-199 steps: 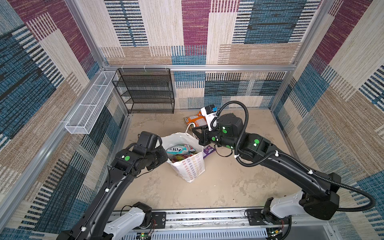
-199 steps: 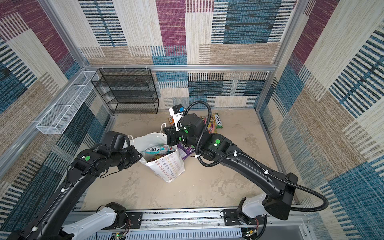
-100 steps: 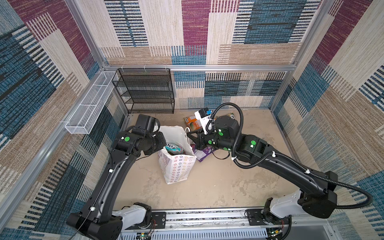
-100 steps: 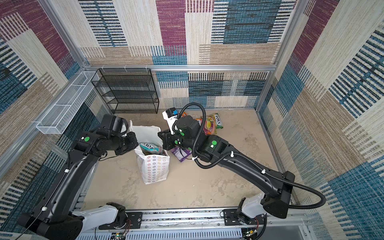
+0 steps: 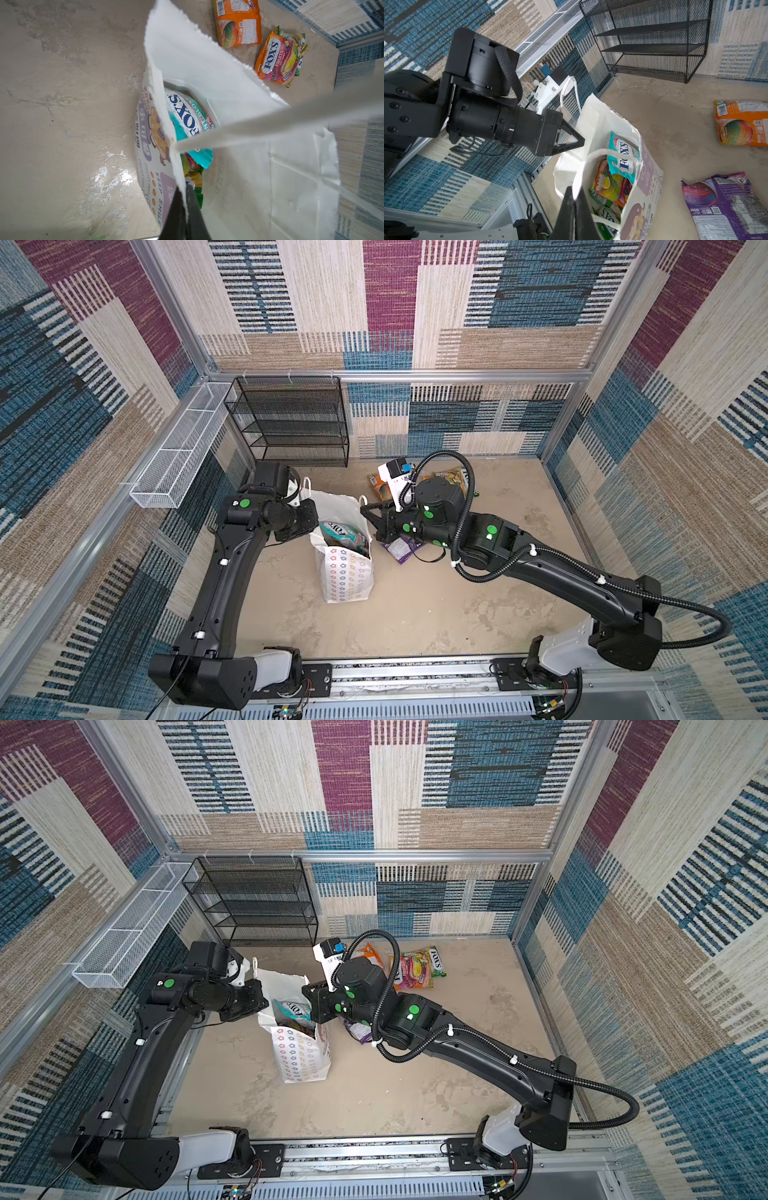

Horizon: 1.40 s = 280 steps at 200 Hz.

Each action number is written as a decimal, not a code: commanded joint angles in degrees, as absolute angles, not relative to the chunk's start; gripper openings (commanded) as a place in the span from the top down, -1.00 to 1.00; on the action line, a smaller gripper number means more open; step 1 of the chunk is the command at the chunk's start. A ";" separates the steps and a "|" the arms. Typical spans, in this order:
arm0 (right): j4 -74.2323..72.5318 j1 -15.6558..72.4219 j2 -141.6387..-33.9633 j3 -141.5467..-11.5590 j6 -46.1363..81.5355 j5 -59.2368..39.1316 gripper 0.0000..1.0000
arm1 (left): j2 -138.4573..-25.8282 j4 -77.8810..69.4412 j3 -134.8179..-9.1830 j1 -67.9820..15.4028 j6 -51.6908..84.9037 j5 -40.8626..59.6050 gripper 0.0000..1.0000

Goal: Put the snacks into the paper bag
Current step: 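Release the bag with the right gripper and move it toward the snack packets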

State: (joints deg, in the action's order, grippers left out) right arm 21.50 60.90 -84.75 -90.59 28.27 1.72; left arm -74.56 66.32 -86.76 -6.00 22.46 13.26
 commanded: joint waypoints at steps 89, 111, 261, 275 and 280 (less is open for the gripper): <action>25.73 60.01 -85.30 -97.81 26.76 7.35 -0.38 | -67.71 53.17 -77.23 -5.41 19.07 15.51 1.00; 33.05 55.20 -85.29 -104.94 25.13 4.95 -0.57 | -65.70 50.86 -75.57 -5.19 19.21 18.34 1.00; 9.56 7.11 -96.47 -76.53 30.68 -13.52 -0.96 | -60.47 49.16 -68.53 -4.28 18.63 13.54 1.00; 7.55 5.74 -100.84 -76.11 30.35 -14.66 -0.97 | -60.55 48.80 -68.15 -4.22 18.72 13.95 1.00; 7.14 5.48 -102.25 -76.48 30.12 -14.92 -0.97 | -60.63 48.78 -68.20 -4.22 18.73 14.28 1.00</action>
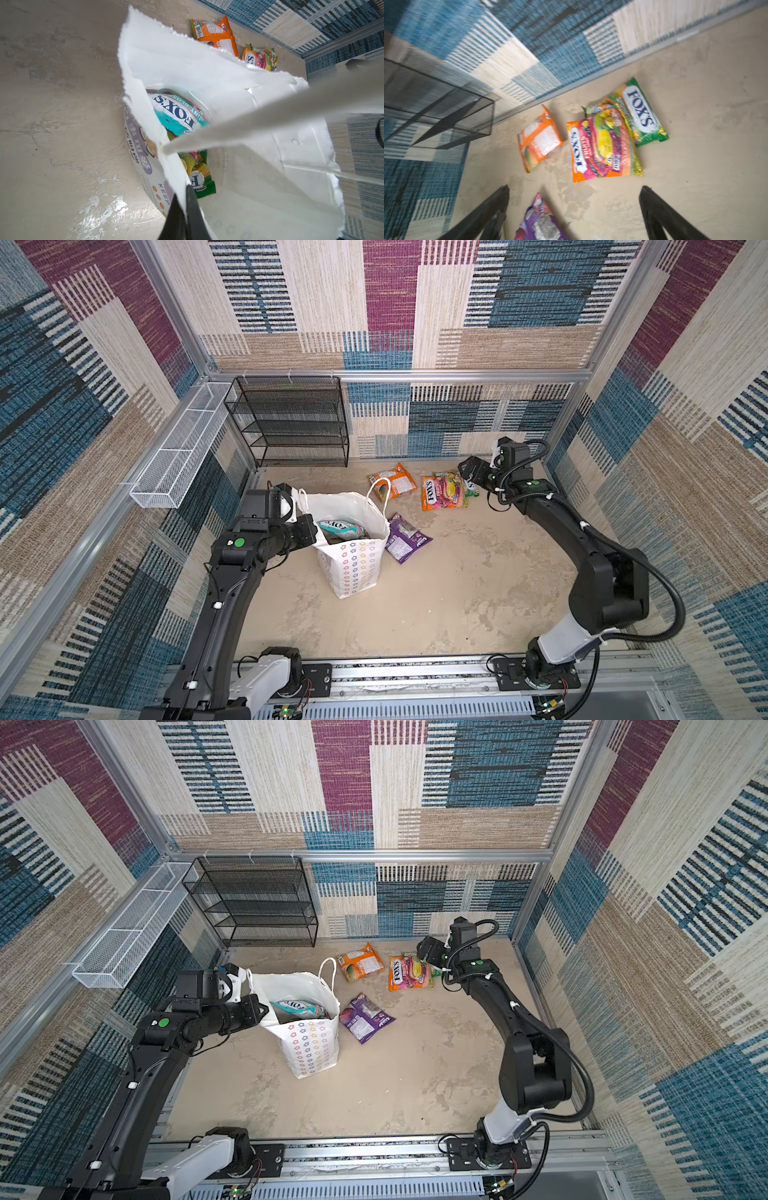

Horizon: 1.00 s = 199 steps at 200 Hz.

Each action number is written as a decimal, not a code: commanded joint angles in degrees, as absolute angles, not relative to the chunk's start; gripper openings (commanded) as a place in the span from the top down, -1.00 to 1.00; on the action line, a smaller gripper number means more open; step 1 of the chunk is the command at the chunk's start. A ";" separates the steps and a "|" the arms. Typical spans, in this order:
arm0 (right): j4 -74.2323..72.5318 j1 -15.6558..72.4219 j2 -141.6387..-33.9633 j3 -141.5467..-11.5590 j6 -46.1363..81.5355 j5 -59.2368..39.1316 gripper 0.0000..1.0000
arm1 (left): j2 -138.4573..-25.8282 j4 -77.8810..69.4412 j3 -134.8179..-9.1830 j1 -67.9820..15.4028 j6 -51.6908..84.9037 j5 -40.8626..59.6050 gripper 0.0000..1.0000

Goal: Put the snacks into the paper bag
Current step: 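Lower the right gripper onto the pink Fox's Fruits packet and grasp it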

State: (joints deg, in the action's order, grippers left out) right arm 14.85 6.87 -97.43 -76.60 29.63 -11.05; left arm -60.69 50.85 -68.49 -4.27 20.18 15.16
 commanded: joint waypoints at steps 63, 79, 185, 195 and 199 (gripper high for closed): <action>7.56 4.22 -116.33 -83.29 28.48 -19.03 -0.97 | -60.41 47.88 -67.68 -4.22 18.80 16.36 1.00; 8.32 4.22 -118.34 -84.40 28.31 -19.80 -0.97 | -60.31 47.63 -67.59 -4.22 18.90 17.04 1.00; 2.35 4.39 -124.81 -80.32 28.84 -30.95 -0.40 | -60.54 47.32 -67.31 -4.09 18.86 17.23 1.00; 0.91 4.42 -123.99 -78.72 28.91 -31.41 -0.31 | -60.55 47.22 -67.32 -4.02 18.90 17.14 1.00; 0.38 4.40 -123.66 -78.12 28.93 -31.71 -0.28 | -60.54 47.23 -67.29 -4.04 18.90 17.22 1.00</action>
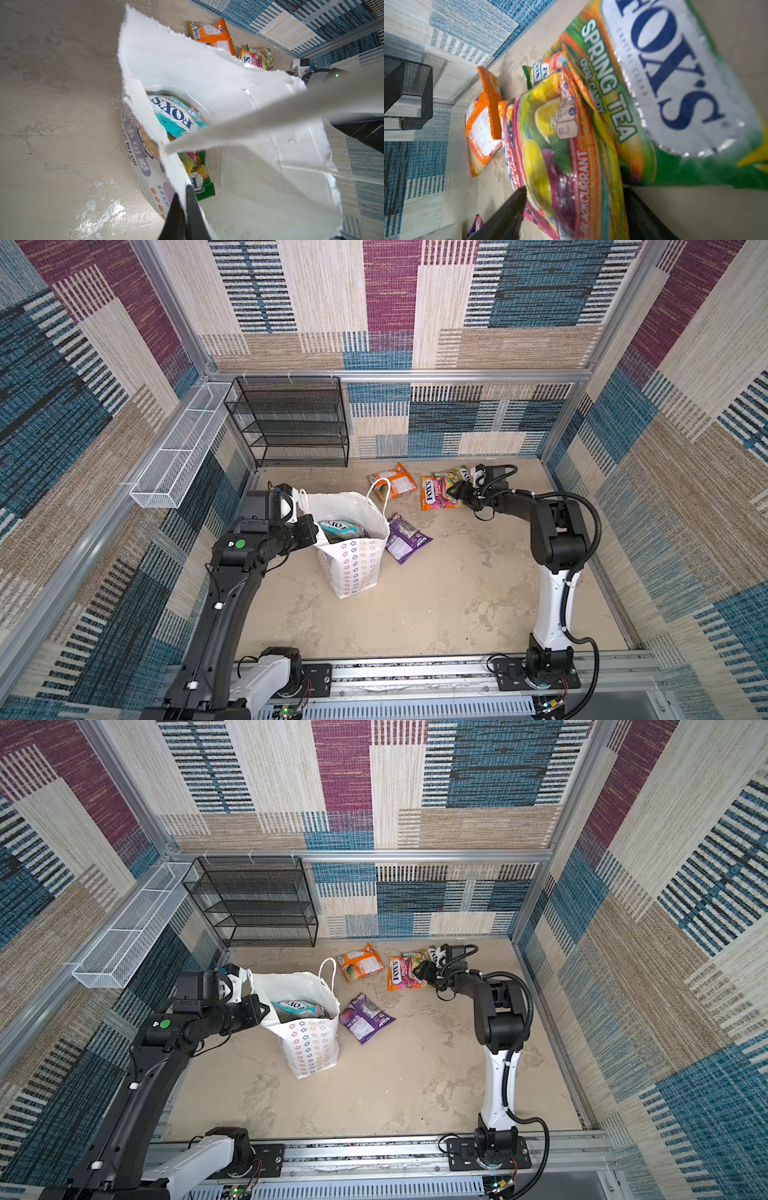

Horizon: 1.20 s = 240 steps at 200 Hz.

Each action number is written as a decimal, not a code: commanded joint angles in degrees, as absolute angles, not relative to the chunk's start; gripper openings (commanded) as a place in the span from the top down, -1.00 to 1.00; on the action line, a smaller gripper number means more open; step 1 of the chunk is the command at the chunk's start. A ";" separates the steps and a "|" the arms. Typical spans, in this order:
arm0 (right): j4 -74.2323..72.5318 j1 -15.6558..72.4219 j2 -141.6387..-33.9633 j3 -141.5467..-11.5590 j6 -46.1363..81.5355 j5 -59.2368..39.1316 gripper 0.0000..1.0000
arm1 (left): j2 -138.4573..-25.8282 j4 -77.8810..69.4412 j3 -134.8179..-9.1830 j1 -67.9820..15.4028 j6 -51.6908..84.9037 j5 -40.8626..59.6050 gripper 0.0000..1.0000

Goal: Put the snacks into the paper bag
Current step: 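Lower the right gripper onto the pink Fox's Fruits packet and grasp it, then lift the Fox's Fruits packet and carry it over the bag opening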

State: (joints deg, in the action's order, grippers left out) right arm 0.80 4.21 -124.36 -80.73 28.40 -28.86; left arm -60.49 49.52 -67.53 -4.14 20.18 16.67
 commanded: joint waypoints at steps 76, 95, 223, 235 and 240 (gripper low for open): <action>-6.76 4.78 -112.23 -67.74 29.83 -38.05 0.93 | -60.68 46.98 -67.13 -3.96 18.80 17.67 1.00; -7.20 4.83 -109.18 -66.02 30.71 -39.13 1.00 | -60.63 47.01 -67.14 -3.88 18.80 17.63 1.00; 5.91 13.76 -80.48 -69.12 31.29 -34.36 1.00 | -60.69 46.68 -67.04 -3.87 18.86 18.37 1.00; 7.70 15.47 -78.21 -71.73 31.12 -33.16 1.00 | -60.81 46.69 -67.06 -3.87 18.90 18.53 1.00; 8.52 16.20 -77.30 -72.95 30.95 -32.36 1.00 | -60.78 46.71 -67.06 -3.89 18.90 18.63 1.00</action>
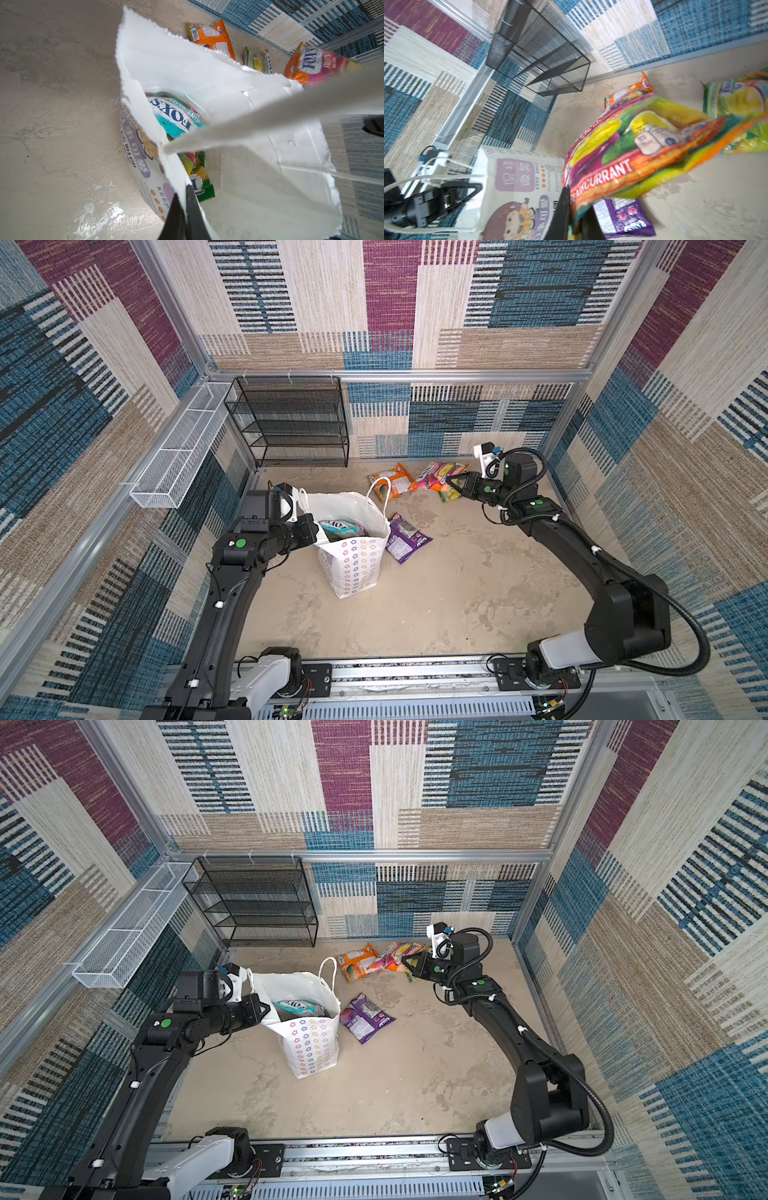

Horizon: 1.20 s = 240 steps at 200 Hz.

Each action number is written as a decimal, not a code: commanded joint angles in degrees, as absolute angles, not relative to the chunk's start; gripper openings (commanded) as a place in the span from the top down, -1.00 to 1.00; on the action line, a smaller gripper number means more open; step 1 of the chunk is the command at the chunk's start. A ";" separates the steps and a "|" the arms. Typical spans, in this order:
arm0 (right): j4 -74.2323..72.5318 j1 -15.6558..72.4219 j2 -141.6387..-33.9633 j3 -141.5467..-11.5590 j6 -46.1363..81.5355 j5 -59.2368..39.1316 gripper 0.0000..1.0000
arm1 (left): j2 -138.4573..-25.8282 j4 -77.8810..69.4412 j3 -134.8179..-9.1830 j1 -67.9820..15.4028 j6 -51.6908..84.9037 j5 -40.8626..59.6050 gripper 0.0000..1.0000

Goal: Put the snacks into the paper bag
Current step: 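Lift the Fox's Fruits packet and carry it over the bag opening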

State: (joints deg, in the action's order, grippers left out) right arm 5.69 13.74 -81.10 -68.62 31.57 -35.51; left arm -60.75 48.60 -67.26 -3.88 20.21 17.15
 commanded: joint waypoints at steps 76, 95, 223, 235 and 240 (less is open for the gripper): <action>17.06 36.76 -75.80 -92.69 27.16 -19.35 1.00 | -60.84 46.94 -67.06 -3.92 18.81 17.89 1.00; 21.55 44.10 -79.44 -98.54 24.17 -14.13 1.00 | -60.82 46.93 -67.02 -3.95 18.76 18.02 1.00; 47.81 59.23 -102.64 -121.47 12.82 6.01 1.00 | -60.61 46.67 -66.92 -3.89 18.74 18.35 1.00; 49.42 59.25 -103.94 -122.83 12.11 6.17 1.00 | -60.67 46.64 -66.97 -3.88 18.81 18.30 1.00; 50.15 59.23 -104.46 -123.47 11.82 6.46 1.00 | -60.69 46.74 -66.90 -3.87 18.76 18.36 1.00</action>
